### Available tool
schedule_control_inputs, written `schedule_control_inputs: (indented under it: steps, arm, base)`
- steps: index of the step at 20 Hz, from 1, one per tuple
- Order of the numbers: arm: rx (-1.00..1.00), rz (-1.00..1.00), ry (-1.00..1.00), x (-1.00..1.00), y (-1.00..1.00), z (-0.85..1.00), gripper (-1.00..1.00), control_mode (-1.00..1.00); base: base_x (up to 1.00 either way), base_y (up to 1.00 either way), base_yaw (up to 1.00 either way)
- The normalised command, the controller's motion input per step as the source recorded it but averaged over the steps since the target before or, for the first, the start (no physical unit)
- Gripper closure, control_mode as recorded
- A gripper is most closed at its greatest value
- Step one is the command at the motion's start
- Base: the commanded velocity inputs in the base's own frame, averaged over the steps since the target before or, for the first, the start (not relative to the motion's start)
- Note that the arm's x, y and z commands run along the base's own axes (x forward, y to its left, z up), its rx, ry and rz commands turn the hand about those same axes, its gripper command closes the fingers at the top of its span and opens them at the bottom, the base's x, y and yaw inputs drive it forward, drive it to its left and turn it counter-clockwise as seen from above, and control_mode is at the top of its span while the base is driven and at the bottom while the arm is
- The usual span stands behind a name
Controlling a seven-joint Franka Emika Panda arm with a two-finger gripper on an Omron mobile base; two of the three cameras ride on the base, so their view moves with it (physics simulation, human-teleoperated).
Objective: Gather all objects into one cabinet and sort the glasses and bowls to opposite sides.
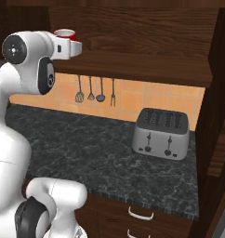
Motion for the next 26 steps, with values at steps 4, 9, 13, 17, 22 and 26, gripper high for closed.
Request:
schedule_control_inputs:
  steps: [4,9,13,17,22,26]
  arm:
    - [0.0,0.16,0.02,-0.89,0.0,0.3,1.0,-1.0]
    - [-0.03,0.1,0.13,-0.74,0.0,0.09,1.0,-1.0]
    - [-0.08,0.03,0.13,-0.31,0.11,0.0,1.0,-1.0]
    - [0.0,0.0,0.0,-0.22,0.0,0.0,1.0,-1.0]
    - [0.0,0.0,0.0,-0.08,0.0,0.0,1.0,1.0]
    - [0.0,0.0,0.0,0.0,0.0,0.0,1.0,1.0]
  base:
    - [0.0,0.0,0.0]
    - [0.0,0.0,0.0]
    - [0.0,0.0,0.0]
    - [0.0,0.0,0.0]
    - [-0.57,0.0,-0.01]
    - [-0.99,0.0,-0.03]
